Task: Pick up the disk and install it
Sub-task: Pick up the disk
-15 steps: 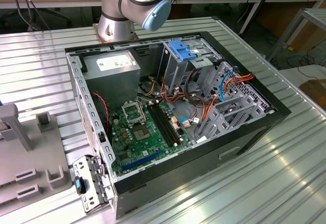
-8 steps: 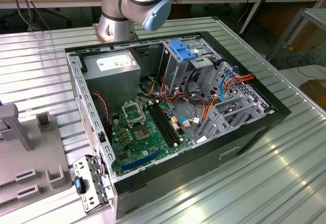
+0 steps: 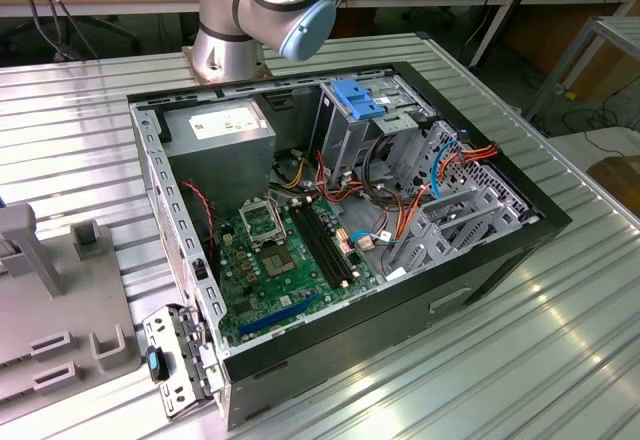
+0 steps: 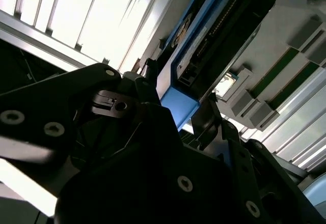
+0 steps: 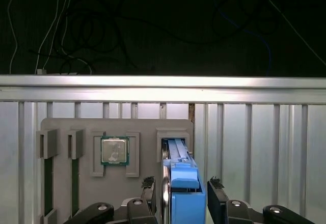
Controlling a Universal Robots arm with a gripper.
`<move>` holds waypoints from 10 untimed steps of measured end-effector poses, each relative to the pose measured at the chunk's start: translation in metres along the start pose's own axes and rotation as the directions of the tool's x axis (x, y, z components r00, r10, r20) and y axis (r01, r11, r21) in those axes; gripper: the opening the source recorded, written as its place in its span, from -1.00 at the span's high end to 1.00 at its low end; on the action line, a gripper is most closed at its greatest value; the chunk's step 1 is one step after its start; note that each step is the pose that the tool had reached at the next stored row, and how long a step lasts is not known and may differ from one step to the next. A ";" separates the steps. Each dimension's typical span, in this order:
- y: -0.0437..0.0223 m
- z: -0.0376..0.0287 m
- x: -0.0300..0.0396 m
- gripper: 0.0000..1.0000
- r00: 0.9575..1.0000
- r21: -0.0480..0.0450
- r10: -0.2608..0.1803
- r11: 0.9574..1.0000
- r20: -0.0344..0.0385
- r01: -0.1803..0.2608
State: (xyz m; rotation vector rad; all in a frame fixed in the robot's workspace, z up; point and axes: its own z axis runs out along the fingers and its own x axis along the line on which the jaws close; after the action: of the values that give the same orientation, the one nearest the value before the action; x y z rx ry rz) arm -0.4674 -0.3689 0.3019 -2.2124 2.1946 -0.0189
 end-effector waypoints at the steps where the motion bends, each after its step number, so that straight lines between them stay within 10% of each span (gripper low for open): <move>1: 0.0000 0.0000 0.0000 -0.05 1.000 0.000 0.000 1.000 0.000 0.000; 10: 0.0010 0.0008 0.0003 -0.05 1.000 0.000 0.002 1.000 0.000 -0.002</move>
State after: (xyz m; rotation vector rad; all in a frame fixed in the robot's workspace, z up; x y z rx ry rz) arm -0.4684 -0.3692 0.3011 -2.2104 2.1970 -0.0188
